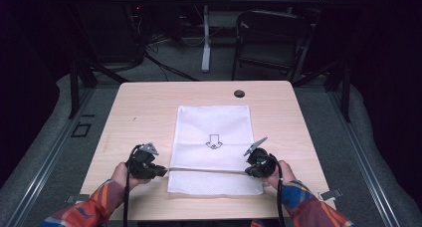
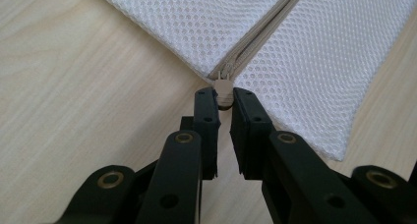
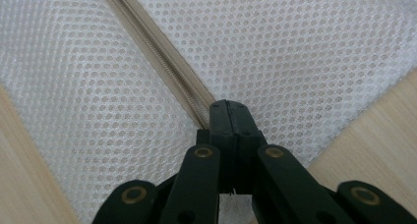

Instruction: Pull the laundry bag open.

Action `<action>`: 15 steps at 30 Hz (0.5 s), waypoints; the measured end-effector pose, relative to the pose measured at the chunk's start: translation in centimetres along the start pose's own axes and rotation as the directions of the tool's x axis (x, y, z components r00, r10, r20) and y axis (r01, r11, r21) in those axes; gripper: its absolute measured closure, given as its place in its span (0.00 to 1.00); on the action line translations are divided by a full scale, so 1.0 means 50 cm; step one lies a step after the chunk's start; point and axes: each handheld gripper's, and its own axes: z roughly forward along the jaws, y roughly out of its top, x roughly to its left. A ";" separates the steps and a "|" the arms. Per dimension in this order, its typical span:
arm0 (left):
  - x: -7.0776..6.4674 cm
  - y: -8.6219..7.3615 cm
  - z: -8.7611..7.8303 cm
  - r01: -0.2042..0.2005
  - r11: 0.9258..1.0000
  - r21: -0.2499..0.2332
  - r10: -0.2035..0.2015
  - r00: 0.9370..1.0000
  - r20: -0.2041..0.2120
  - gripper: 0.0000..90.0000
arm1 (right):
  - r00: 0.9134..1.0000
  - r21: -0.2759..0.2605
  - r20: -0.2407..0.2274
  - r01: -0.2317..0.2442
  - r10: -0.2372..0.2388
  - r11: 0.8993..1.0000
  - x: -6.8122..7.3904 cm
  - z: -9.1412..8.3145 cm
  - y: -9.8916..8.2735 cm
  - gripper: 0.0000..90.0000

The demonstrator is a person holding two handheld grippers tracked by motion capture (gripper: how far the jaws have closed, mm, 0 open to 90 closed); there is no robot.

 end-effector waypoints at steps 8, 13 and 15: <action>0.009 0.011 0.005 0.036 0.999 -0.005 -0.036 0.999 -0.008 0.90 | 1.000 -0.019 -0.006 -0.014 0.014 1.000 -0.011 0.004 0.005 1.00; 0.004 0.009 0.006 0.033 0.999 0.008 -0.033 0.999 0.005 0.90 | 1.000 -0.022 0.017 0.019 -0.018 1.000 -0.012 0.005 0.008 1.00; 0.007 0.008 0.006 0.040 0.999 0.007 -0.040 0.999 0.009 0.90 | 1.000 -0.018 0.013 0.023 -0.023 1.000 -0.015 0.004 0.008 1.00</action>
